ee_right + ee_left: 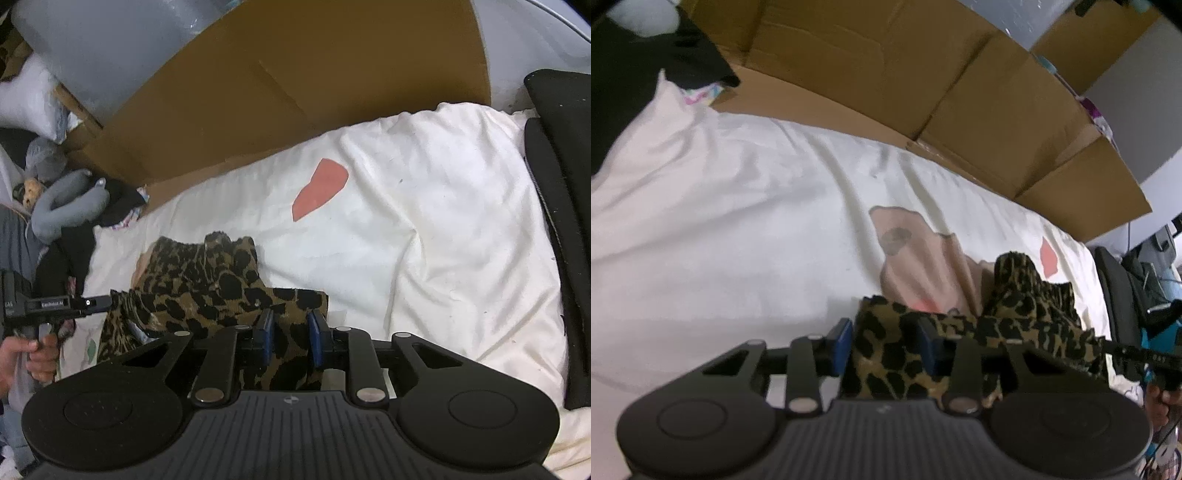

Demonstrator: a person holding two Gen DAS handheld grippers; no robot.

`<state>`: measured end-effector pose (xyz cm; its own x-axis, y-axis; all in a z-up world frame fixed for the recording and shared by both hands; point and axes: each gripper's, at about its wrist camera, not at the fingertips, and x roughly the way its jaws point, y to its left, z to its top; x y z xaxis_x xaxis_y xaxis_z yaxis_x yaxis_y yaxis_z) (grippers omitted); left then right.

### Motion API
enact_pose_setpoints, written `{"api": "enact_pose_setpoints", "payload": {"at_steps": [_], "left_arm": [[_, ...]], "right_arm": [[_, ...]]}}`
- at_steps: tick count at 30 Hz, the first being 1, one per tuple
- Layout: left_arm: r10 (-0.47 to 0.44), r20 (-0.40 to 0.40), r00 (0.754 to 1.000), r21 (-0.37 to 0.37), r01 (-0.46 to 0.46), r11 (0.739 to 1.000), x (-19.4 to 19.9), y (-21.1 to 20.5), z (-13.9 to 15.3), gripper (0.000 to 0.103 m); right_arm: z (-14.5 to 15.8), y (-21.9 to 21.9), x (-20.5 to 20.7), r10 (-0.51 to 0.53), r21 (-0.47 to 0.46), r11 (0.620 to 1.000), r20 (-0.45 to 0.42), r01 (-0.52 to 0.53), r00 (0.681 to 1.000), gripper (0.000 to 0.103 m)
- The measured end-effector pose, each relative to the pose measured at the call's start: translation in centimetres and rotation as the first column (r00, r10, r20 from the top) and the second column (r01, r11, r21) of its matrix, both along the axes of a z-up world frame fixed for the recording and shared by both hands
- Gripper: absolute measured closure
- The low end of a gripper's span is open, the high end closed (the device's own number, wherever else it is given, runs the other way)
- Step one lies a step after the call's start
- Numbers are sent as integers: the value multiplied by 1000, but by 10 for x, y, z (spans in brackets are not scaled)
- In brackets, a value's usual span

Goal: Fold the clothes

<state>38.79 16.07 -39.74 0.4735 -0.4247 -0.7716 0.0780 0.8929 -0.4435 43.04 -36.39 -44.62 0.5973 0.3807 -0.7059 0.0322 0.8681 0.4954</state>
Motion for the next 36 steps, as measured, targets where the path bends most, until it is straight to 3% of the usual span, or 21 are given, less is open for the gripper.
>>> {"api": "enact_pose_setpoints", "payload": {"at_steps": [2,4,6,16,26,33,36], "left_arm": [[-10,4,1000,5,10,1000,0,-3,-1,85],[-15,10,1000,9,15,1000,0,-3,-1,97],[-2,24,1000,7,2,1000,-2,0,2,98],[49,78,996,-35,-46,998,-14,12,16,100],[37,57,998,52,-40,998,-5,-1,1,100],[16,37,999,143,-21,990,1,-16,-15,99],[19,26,999,164,-23,986,1,-17,-10,89]], "right_arm": [[1,2,0,7,-10,1000,5,-7,1000,82],[2,4,-1,18,-25,1000,10,-17,1000,97],[5,5,-2,27,-37,999,18,-26,999,103],[29,-1,-10,-22,-23,999,74,24,997,103],[7,-1,10,-54,-49,997,31,56,998,103],[-16,10,23,-36,-122,992,-25,33,999,103],[-17,10,26,-52,-134,990,-57,44,997,101]]}}
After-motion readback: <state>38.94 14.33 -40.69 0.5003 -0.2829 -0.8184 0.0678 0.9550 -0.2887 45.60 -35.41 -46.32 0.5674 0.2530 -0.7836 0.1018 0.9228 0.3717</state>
